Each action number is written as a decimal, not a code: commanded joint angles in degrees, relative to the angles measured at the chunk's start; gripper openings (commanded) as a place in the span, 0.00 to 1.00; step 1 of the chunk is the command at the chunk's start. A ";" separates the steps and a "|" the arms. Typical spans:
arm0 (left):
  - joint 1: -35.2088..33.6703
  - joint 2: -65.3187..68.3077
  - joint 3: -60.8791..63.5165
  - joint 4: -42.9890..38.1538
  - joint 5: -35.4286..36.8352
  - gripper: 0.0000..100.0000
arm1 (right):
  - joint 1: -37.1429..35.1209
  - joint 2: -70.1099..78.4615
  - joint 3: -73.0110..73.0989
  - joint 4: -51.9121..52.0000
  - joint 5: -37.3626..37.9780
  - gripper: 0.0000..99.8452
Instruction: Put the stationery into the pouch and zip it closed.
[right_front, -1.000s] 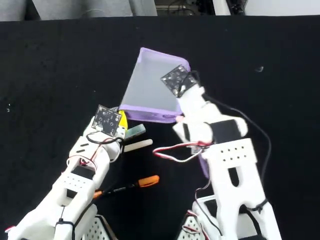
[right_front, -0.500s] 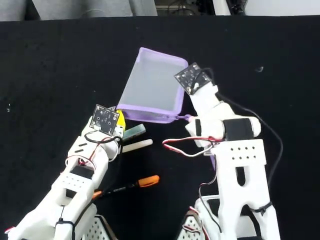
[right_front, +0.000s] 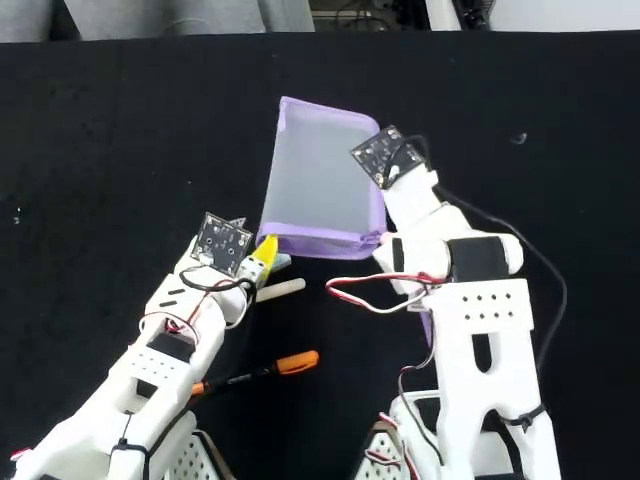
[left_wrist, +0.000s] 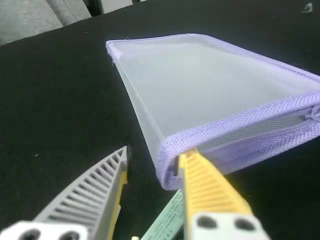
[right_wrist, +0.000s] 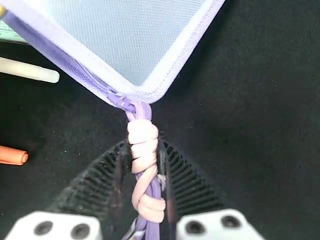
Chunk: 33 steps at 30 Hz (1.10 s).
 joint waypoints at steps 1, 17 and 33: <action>0.75 0.26 -1.63 -0.70 0.79 0.18 | -0.35 -0.31 -2.95 0.26 0.44 0.01; 0.13 20.84 -7.69 -22.33 0.97 0.15 | -0.35 -0.31 -2.95 0.09 0.44 0.01; 1.63 35.87 -27.82 -16.18 0.79 0.16 | -0.35 -0.31 -2.86 0.00 0.88 0.01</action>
